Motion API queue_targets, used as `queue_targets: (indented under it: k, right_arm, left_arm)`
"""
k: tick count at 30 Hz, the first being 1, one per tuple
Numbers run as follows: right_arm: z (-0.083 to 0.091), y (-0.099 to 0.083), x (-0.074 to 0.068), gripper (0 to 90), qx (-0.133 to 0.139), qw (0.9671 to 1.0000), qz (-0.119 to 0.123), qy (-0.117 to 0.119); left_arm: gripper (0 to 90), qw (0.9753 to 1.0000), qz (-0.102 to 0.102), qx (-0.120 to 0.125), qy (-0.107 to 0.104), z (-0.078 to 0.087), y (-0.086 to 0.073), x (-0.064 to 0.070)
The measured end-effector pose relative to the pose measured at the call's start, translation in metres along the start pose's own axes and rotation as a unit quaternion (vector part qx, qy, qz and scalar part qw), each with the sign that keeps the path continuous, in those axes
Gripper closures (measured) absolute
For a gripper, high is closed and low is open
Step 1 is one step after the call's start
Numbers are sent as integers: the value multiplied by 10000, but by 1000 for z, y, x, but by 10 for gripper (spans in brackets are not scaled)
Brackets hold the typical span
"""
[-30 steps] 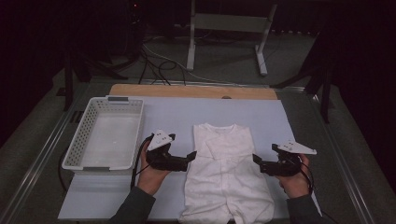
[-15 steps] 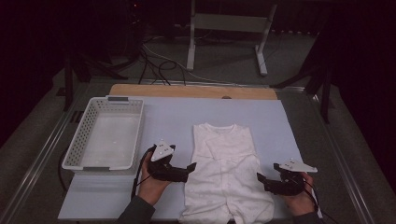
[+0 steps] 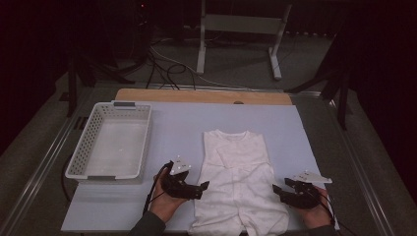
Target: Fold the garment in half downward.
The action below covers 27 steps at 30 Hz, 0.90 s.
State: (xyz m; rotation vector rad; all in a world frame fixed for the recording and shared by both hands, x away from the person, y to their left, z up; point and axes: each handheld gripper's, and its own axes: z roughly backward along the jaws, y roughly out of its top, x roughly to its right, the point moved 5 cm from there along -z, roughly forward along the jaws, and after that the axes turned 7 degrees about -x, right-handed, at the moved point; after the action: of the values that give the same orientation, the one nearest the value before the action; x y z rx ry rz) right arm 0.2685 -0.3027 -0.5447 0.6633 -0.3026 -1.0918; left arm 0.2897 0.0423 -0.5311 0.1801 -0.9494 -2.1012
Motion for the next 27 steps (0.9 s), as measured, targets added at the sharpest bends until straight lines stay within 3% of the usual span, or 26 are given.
queue_targets:
  k: [5, 7, 12, 13, 19, 21, 24, 25, 26, 27]
  right_arm:
    - [-2, -2, -2, 532, -90, 10000, 16, 22]
    - [-5, -4, -4, 573, -213, 9997, 141, -28]
    - [-6, -5, -6, 601, -269, 9993, 220, -133]
    - [-5, -5, -5, 653, -273, 9992, 253, -143]
    - [-6, -5, -8, 793, -294, 9991, 302, -29]
    - [-6, -4, -10, 862, -330, 9991, 269, 44]
    - [-6, -4, -10, 873, -326, 9990, 304, 30]
    - [-6, -4, -10, 876, -334, 9989, 326, 20]
    - [-6, -4, -10, 879, -340, 9988, 345, 1]
    - [-5, -4, -10, 881, -358, 9988, 330, -8]
  left_arm:
    - [267, 9997, -57, -199, 115, -7, -11, 5]
    - [307, 9987, -98, -374, 323, -12, -18, 8]
    - [368, 9985, -4, -471, 270, -15, -24, 10]
    - [412, 9984, 11, -477, 300, -14, -25, 11]
    - [527, 9981, -50, -581, 207, -13, -27, 16]
    - [678, 9980, -59, -621, 97, -13, -27, 16]
    - [806, 9977, -68, -670, 90, -13, -26, 14]
    - [806, 9974, -71, -721, 33, -12, -26, 13]
    - [878, 9971, -6, -756, -128, -12, -25, 12]
    - [889, 9969, -6, -769, -134, -11, -25, 11]
